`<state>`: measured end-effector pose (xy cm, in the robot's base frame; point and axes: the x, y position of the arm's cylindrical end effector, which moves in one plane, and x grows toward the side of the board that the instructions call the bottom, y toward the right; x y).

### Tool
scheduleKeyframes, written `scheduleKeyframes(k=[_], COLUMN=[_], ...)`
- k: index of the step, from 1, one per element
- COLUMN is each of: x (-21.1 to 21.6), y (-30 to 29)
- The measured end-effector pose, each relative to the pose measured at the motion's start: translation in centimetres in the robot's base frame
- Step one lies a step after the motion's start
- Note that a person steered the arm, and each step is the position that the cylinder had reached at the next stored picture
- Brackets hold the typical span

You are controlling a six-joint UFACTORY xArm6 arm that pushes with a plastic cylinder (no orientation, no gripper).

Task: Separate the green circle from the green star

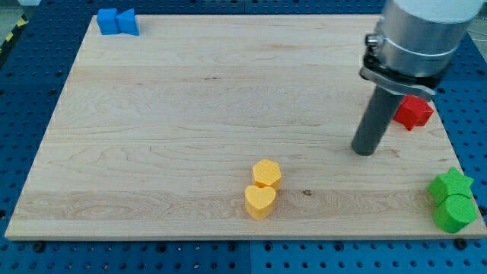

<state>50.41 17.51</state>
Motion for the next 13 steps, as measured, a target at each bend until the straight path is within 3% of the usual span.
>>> scheduleKeyframes(k=[4,7,9,11,13], x=[0.2,6.5,11.2,10.9,11.4], y=[11.5,15.4,15.3,10.3,9.3])
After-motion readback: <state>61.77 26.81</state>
